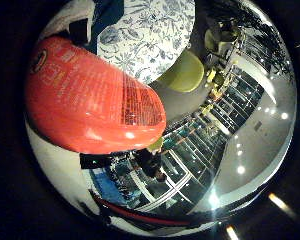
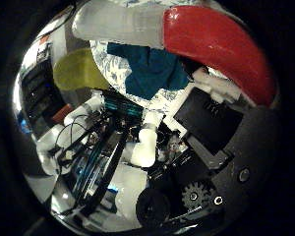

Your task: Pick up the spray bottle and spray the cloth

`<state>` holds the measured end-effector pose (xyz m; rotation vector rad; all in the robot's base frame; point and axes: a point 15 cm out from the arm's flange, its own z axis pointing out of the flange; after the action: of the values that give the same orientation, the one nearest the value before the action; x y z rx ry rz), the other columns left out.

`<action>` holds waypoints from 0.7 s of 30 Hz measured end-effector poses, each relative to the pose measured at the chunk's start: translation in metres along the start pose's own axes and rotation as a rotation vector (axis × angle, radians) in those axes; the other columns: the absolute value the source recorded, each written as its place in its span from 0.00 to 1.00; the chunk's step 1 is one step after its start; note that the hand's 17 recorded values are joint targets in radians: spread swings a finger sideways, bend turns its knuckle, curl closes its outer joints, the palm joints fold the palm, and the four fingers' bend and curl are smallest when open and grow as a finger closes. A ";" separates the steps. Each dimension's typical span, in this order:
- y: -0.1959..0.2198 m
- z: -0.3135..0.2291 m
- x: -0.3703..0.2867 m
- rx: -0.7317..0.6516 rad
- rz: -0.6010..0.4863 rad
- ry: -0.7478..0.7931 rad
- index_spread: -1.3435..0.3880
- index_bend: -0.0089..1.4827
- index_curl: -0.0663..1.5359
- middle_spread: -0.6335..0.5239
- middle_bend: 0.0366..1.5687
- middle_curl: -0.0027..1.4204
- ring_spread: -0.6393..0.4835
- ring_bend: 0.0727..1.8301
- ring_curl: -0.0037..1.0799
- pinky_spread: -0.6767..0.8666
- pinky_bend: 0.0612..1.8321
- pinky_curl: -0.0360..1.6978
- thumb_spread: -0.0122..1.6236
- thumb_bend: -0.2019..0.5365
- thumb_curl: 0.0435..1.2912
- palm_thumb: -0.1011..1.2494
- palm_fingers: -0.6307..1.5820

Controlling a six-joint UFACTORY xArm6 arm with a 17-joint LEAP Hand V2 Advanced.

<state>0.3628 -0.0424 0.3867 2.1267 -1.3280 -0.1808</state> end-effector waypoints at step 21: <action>-0.020 0.032 -0.013 -0.056 -0.010 0.023 0.66 0.75 0.48 0.48 0.84 0.39 0.43 0.78 0.51 0.29 0.58 0.59 0.48 0.25 0.68 0.85 0.84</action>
<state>0.3586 -0.0391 0.3468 2.0824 -1.2849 -0.1950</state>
